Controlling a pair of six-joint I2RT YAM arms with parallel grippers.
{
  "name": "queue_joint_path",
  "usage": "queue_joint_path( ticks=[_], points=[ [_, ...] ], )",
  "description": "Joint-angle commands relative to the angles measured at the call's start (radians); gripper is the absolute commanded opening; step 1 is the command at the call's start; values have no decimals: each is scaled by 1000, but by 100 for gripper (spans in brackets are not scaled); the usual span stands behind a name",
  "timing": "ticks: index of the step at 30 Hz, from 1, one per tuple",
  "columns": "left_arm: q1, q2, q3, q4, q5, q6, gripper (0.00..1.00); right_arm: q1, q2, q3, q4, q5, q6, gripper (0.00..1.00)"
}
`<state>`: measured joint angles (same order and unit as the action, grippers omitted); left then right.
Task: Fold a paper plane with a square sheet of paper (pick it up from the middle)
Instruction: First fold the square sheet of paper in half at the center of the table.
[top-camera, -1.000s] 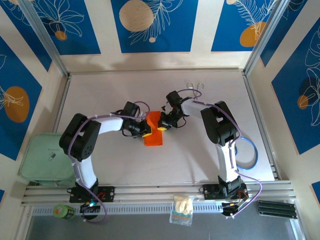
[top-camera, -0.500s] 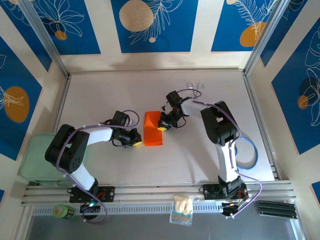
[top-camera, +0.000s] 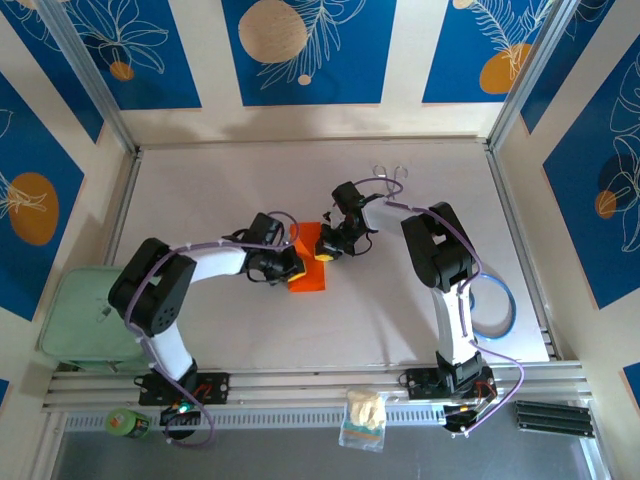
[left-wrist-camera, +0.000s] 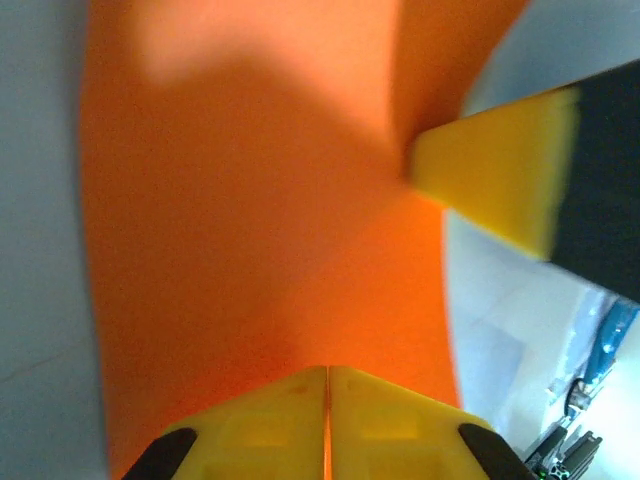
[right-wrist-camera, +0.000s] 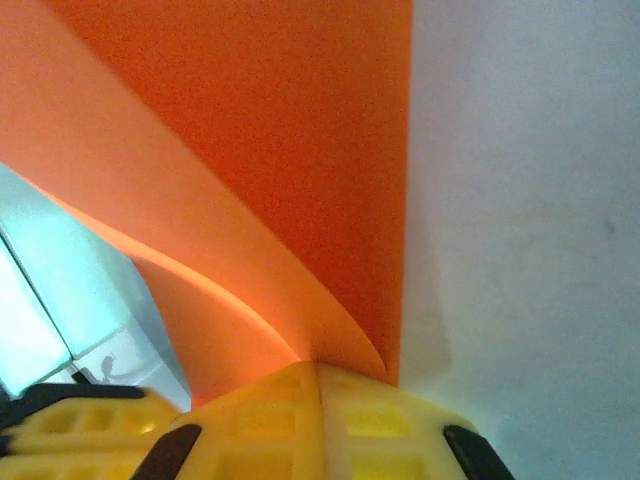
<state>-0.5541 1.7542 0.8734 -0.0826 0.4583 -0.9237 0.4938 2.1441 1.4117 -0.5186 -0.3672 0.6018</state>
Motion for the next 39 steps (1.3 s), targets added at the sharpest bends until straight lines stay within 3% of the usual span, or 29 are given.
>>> queue_joint_path(
  ticks=[1, 12, 19, 28, 39],
  points=[
    [-10, -3, -57, -13, -29, -36, 10, -5, 147, -91, -153, 278, 12, 2],
    [-9, -199, -358, -59, -100, -56, 9, -8, 166, -97, -164, 297, -5, 2],
    [-8, -302, -190, -31, -92, -39, 9, -7, 165, -101, -169, 306, -5, 2],
    [60, -16, 99, 53, -70, 57, 10, -1, 174, -87, -187, 336, -13, 2],
    [105, 189, 129, 198, -7, 34, 10, 7, 174, -74, -221, 336, -10, 2]
  ],
)
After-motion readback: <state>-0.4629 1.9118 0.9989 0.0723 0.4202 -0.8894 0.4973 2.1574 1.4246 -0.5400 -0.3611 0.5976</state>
